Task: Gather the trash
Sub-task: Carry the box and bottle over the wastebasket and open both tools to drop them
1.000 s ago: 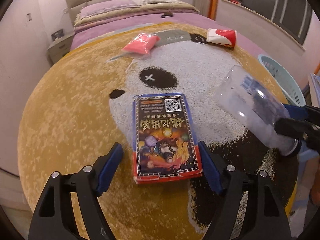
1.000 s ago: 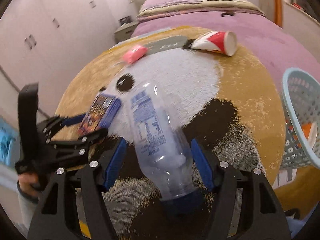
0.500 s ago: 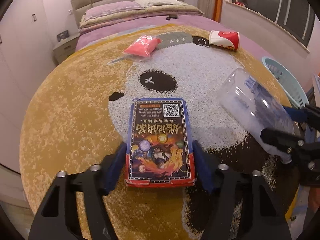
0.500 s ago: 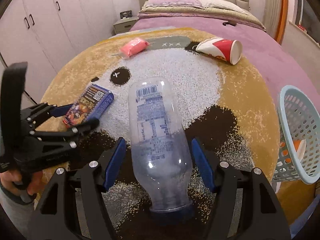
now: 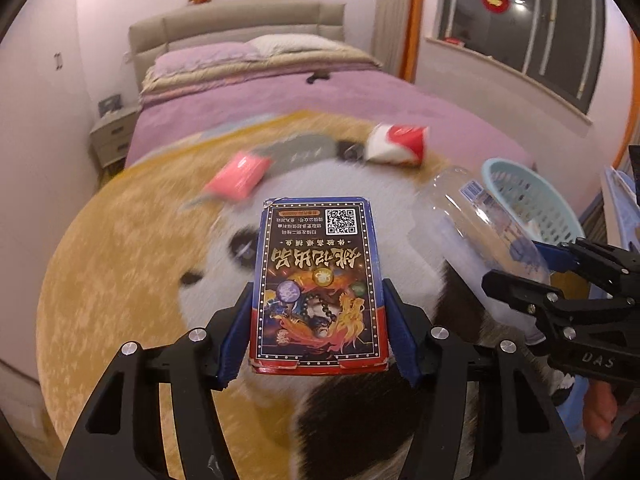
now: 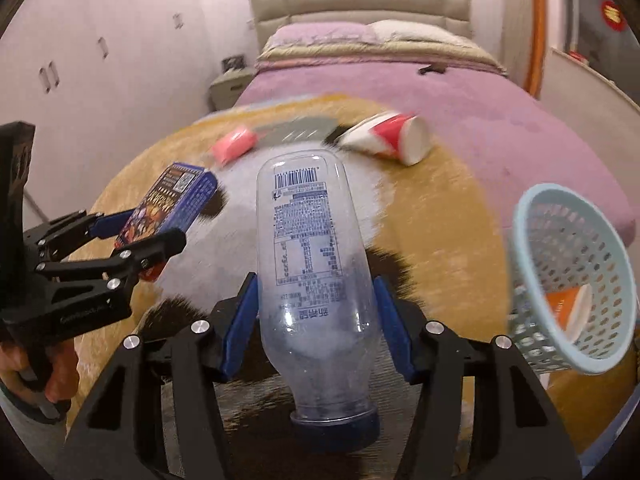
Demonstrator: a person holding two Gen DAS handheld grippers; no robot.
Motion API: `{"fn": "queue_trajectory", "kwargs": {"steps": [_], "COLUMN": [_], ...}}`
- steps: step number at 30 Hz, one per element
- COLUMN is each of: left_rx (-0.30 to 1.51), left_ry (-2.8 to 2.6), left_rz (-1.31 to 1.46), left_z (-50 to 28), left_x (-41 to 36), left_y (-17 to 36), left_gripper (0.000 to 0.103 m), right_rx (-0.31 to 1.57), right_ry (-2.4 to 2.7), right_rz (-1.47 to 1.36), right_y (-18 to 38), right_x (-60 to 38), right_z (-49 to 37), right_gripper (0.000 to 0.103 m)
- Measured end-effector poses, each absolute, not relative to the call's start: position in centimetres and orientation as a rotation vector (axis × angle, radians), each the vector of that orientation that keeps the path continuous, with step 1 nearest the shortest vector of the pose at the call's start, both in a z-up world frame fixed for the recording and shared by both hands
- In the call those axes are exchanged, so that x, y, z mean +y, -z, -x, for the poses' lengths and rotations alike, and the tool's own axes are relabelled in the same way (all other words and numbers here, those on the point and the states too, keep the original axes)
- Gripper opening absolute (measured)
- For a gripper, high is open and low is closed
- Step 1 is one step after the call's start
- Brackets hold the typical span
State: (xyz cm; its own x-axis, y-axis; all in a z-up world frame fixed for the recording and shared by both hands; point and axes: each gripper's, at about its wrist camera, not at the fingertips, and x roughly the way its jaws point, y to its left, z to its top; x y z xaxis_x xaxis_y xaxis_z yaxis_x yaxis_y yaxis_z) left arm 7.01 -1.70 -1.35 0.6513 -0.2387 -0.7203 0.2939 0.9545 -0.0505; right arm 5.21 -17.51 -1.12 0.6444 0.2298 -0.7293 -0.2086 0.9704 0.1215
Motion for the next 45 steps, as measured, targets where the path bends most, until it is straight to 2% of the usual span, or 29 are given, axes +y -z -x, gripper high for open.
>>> {"fn": "queue_trajectory", "kwargs": {"steps": [10,18,29,32,33,34,39,45], "left_rx": [0.74,0.719,0.808,0.838,0.84,0.838,0.818,0.778], "left_ry": [0.462,0.591,0.724,0.748,0.748,0.743,0.737,0.755], "left_rz": [-0.17,-0.207,-0.14,-0.13,-0.136,-0.142,-0.149,-0.1], "left_z": [-8.7,-11.2,-16.4,-17.5,-17.8,-17.8,-17.1,-16.0], "left_x": [-11.5,-20.5,-29.6,-31.1,-31.4,-31.5,-30.1,-27.4], "left_y": [-1.8,-2.3,1.4,2.2,2.4,2.5,2.6,1.1], "left_gripper": [0.058,0.058,0.059,0.063,0.075,0.078,0.08,0.08], "right_rx": [0.756,0.732,0.781,0.819,0.841,0.852,0.848,0.798], "right_ry": [-0.049,0.137,0.314,0.35,0.365,0.368,0.353,0.325], "right_rz": [-0.153,-0.249,-0.415,-0.446,-0.458,-0.468,-0.5,-0.469], "right_y": [-1.5,-1.3,2.7,4.2,4.9,5.3,5.6,3.0], "right_x": [-27.3,-35.9,-44.8,-46.2,-46.7,-46.8,-47.0,-45.1], "right_z": [-6.2,-7.3,-9.8,-10.4,-10.5,-10.6,-9.7,-8.6], "right_gripper": [0.054,0.054,0.055,0.055,0.056,0.056,0.056,0.056]}}
